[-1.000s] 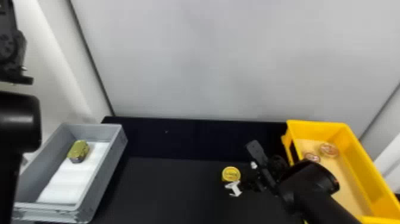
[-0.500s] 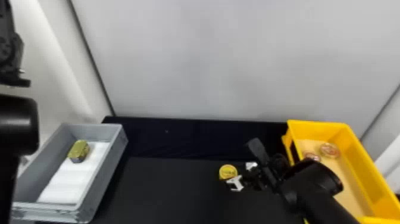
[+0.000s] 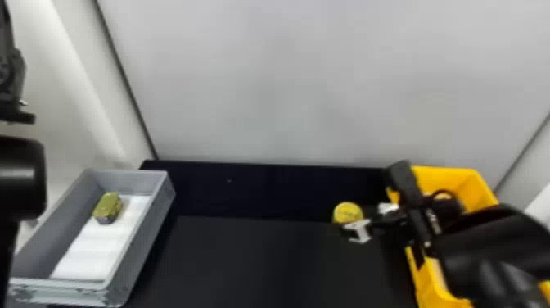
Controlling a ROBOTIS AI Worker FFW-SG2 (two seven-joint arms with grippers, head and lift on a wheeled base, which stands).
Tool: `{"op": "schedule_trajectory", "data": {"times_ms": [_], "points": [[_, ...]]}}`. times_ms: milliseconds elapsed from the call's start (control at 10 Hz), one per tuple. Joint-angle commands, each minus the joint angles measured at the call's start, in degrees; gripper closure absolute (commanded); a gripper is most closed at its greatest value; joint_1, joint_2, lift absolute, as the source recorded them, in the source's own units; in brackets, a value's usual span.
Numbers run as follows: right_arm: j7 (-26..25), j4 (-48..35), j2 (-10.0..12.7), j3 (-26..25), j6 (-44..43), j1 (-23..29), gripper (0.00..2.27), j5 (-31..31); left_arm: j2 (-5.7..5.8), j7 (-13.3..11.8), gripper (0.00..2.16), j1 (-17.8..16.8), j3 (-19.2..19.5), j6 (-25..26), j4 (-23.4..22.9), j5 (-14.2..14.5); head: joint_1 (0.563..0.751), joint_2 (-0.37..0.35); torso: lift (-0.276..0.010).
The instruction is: Pick up the round yellow can and place it in the yellow rectangular box
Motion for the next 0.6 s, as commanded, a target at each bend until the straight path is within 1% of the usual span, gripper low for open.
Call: {"op": "schedule_trajectory", "data": {"times_ms": [0, 200, 300, 500], "points": [[3.1, -15.8, -0.1, -2.8, 13.1, 1.7, 0.74, 6.8, 1.34, -0.6, 0.00, -0.2, -0.2, 2.5, -1.5, 0.0, 0.663, 0.054, -0.010], [3.1, -19.3, -0.3, -5.4, 14.4, 0.8, 0.74, 7.7, 2.04, -1.0, 0.00, -0.2, 0.0, 3.2, -1.8, 0.0, 0.663, 0.054, -0.010], [3.3, -21.0, -0.3, -6.4, 14.9, 0.5, 0.74, 10.0, 2.30, -1.2, 0.00, -0.7, -0.4, 3.4, -1.8, 0.0, 0.663, 0.054, -0.010], [4.1, -22.8, -0.4, -7.4, 15.6, -0.6, 0.74, 14.3, 2.83, -1.4, 0.00, -0.7, -0.5, 3.8, -1.8, 0.0, 0.663, 0.054, -0.010]]}}
